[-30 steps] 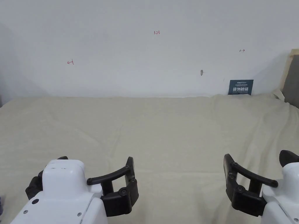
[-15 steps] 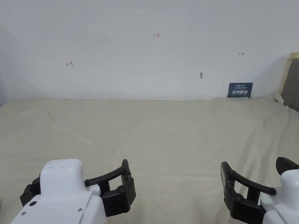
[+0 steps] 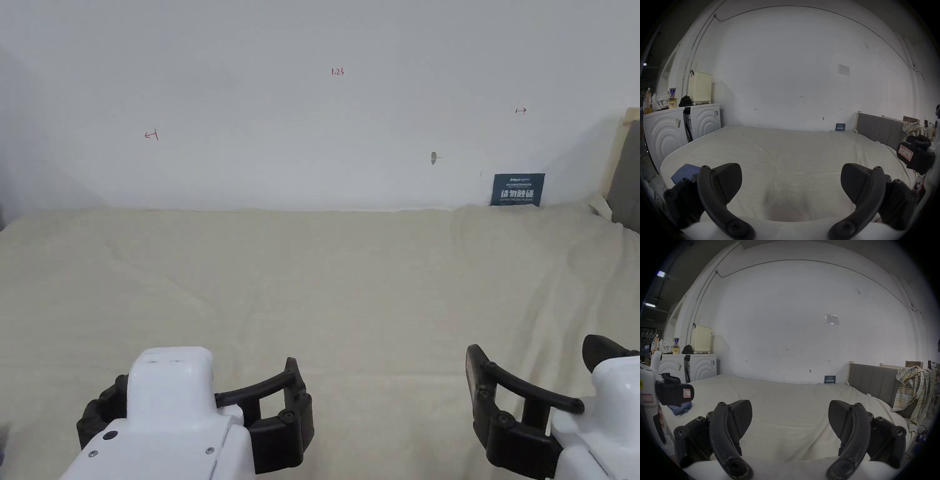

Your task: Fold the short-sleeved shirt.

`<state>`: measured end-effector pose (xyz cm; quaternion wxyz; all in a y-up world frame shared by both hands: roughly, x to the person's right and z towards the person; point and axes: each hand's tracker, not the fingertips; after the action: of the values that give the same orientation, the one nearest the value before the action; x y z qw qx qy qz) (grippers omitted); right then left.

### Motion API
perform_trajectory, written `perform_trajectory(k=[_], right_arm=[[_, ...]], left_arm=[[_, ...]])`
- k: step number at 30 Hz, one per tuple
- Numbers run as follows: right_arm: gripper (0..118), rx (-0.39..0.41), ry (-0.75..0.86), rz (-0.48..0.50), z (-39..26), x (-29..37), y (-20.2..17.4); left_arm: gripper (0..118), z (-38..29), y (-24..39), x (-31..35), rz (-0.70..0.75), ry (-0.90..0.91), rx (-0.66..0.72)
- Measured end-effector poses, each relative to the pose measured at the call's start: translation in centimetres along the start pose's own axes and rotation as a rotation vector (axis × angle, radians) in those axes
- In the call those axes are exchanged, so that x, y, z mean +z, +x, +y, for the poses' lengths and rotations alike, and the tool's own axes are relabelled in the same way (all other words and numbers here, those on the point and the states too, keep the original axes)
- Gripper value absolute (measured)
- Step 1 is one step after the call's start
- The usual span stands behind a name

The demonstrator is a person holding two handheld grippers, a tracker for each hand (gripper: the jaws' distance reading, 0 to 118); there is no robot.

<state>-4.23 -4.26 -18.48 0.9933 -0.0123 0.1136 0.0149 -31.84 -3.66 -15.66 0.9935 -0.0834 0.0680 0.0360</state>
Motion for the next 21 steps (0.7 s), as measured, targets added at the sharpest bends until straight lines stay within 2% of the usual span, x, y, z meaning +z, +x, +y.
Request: perform_trajectory(k=[5, 11, 19, 21], right_arm=[[99, -0.002, -0.001, -0.003, 0.05, -0.01, 0.15], [99, -0.005, 0.001, -0.008, 0.24, -0.04, 0.26], [99, -0.003, 0.000, -0.007, 0.29, -0.01, 0.11], [99, -0.003, 0.002, -0.005, 0.32, 0.00, 0.09]], left_arm=[[118, 0.07, -0.26, -0.21, 0.011, 0.008, 0.039], [118, -0.36, 0.29, -0.54, 0.028, -0.018, -0.024], [118, -0.04, 0.29, -0.64, 0.101, -0.005, -0.006], [118, 0.05, -0.07, -0.45, 0.075, 0.011, 0.017]])
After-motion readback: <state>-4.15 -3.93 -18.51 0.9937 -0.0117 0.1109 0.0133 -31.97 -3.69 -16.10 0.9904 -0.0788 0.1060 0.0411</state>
